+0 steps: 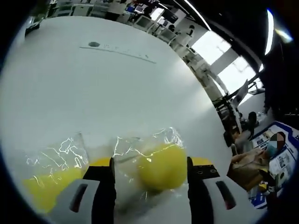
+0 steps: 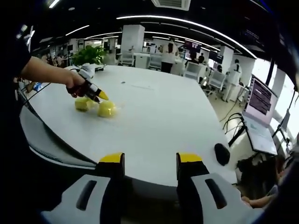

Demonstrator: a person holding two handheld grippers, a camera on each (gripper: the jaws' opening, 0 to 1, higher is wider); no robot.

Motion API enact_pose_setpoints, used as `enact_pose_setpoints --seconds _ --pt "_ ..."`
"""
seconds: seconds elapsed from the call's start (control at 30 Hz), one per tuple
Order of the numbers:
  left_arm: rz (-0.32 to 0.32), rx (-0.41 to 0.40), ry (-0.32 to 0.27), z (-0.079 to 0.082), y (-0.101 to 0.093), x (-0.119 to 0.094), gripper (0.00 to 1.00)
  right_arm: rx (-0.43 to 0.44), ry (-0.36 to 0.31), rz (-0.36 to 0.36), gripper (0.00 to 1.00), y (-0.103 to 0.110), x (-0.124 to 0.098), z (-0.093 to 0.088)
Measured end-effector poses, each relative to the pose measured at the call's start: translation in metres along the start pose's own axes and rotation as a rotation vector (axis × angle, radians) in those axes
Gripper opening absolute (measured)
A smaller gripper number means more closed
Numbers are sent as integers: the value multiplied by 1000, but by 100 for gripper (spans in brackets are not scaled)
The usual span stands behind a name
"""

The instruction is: Compare the silicone blocks by pressing each to a similar depth, holding the contact briefly, and releasing to observe deformation and rebound differences across the visible hardness samples.

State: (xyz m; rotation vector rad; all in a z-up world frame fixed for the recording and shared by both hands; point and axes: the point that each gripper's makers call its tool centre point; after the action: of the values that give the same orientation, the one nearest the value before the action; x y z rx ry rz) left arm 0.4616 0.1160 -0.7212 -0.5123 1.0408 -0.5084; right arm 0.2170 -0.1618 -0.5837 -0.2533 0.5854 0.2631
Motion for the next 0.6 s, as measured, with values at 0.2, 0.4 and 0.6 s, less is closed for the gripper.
enact_pose_setpoints --seconds 0.2,0.4,0.6 --pt "-13 -105 -65 5 13 6 37 5 21 -13 37 -4 -1 -8" --pt "-42 -149 -83 4 7 16 29 1 28 -19 36 -5 1 -9" --pt "-88 -195 -126 9 5 19 0 0 23 -9 36 -2 3 -8"
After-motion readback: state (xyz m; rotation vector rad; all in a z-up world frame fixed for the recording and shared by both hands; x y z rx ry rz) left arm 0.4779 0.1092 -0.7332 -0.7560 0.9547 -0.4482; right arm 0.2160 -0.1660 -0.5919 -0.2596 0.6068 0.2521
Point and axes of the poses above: the point that each gripper's makers call its tool centre point, and the gripper's own axes: x roughly forward along the fingers, y roughly to its left, z roughly out of its top, and after that the axes turned 2 degrees about -x, right-handed
